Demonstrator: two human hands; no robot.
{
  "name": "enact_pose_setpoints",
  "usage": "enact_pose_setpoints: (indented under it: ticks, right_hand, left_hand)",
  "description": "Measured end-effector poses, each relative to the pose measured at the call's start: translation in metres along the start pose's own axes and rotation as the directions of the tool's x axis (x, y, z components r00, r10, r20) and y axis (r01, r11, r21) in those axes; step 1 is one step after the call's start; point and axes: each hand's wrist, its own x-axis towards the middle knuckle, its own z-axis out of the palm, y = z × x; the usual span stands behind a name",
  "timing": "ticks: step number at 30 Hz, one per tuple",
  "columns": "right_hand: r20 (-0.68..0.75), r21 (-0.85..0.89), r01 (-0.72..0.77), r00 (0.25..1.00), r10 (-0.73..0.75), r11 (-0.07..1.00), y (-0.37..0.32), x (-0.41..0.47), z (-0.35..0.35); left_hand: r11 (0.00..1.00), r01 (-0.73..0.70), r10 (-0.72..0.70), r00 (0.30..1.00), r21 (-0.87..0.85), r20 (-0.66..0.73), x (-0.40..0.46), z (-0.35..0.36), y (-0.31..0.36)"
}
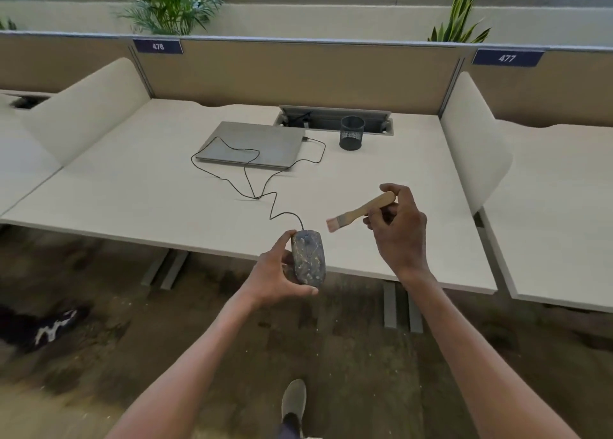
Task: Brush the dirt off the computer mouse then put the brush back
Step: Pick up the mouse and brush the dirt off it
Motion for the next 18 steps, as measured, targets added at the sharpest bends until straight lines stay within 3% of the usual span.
enact_pose_setpoints:
  ticks: [10, 18]
  right_hand:
    - [-0.048, 0.031, 0.017, 0.999, -0.015, 0.999, -0.032, -0.030, 0.006]
    - [-0.054, -0.088, 0.008, 0.998, -0.012, 0.996, -0.071, -0.047, 0.054]
  left_hand:
    - [0.999, -0.046, 0.046, 0.999, 0.025, -0.008, -0.045, -0.006, -0.006]
    - [0.995, -0.097, 0.096, 0.995, 0.033, 0.039, -0.062, -0.039, -0.035]
